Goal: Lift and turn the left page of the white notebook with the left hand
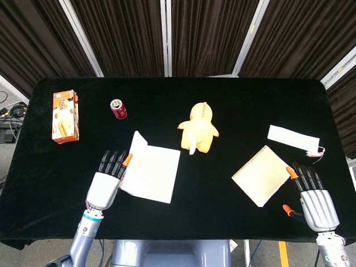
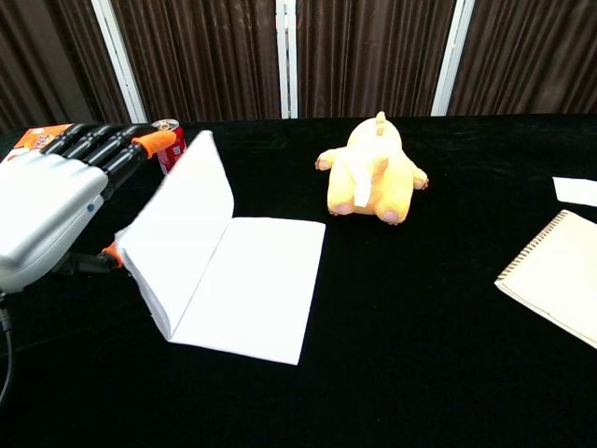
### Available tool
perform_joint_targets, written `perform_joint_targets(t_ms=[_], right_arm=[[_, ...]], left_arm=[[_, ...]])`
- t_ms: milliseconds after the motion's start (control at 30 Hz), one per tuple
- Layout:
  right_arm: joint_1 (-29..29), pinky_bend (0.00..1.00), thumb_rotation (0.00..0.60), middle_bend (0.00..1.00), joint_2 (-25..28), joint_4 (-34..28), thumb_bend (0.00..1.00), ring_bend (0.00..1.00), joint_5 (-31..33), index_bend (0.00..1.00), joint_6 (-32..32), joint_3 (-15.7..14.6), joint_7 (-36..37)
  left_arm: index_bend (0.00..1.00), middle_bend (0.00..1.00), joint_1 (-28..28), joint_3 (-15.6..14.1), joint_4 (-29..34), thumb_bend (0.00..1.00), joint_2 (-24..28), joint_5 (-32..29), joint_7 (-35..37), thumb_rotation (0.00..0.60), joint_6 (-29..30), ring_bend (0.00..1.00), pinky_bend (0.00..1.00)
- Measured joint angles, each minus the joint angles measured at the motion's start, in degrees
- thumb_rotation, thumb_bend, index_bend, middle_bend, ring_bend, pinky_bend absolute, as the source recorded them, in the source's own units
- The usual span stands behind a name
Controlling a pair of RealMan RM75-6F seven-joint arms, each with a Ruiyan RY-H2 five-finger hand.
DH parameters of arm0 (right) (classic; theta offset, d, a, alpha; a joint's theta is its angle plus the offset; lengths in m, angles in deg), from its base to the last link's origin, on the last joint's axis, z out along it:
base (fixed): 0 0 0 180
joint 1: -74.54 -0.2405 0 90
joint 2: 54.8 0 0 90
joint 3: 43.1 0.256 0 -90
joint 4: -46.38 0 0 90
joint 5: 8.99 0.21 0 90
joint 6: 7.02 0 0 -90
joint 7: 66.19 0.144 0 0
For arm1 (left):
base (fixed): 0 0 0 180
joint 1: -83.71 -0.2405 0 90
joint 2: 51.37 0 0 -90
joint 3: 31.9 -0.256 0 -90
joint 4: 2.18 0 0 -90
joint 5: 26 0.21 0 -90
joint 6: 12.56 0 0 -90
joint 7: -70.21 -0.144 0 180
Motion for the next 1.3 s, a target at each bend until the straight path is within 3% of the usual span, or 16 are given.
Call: perform_joint_targets(t_ms=[133, 367, 633, 867, 1100, 1300], right_arm=[[0.0, 0.00, 0.600, 0.00, 0.2, -0.2, 0.05, 0.00, 0.1, 0.00, -0.1, 0.1, 0.3], [-0.1, 0.00, 0.600, 0.00, 0.6, -0.3, 0.04, 0.00, 0.5, 0.00, 0.5, 0.0, 0.5], [-0.1, 0.00, 0.600, 0.00, 0.3, -0.4, 0.05, 0.00, 0.4, 0.00, 0.8, -0.2, -0.4], [0.0, 0.00, 0.600, 0.00, 0.3, -0.3, 0.05, 0.00, 0.8, 0.00, 0.8, 0.0, -0.6], [-0.1, 0.00, 0.600, 0.00, 0.3, -0.3, 0.04, 0.00, 1.5, 0.00, 1.0, 0.4, -0.7], [-0.1, 0.00, 0.600, 0.00, 0.8, -1.1, 0.05, 0.00, 0.6, 0.00, 0.2, 0.5, -0.8]], left_arm=[[0.00, 0.00, 1.5, 1.3, 0.7, 0.38, -1.1, -0.7, -2.2, 0.600, -1.9, 0.00, 0.00], [0.00, 0.00, 1.8, 1.4, 0.1, 0.36, -2.2, -2.2, -3.6, 0.600, -2.8, 0.00, 0.00], [0.00, 0.00, 0.2, 0.8, 0.8, 0.32, 0.5, -3.0, -1.5, 0.600, -1.0, 0.00, 0.00], [0.00, 0.00, -2.9, -0.3, 5.2, 0.25, 6.8, -5.1, -0.1, 0.600, 0.4, 0.00, 0.00], [0.00, 0.00, -8.3, -2.6, 13.4, 0.20, 17.4, -9.1, 3.6, 0.600, 2.1, 0.00, 0.00], [0.00, 0.00, -12.8, -4.9, 14.5, 0.18, 21.6, -9.4, 9.2, 0.600, 6.3, 0.00, 0.00]])
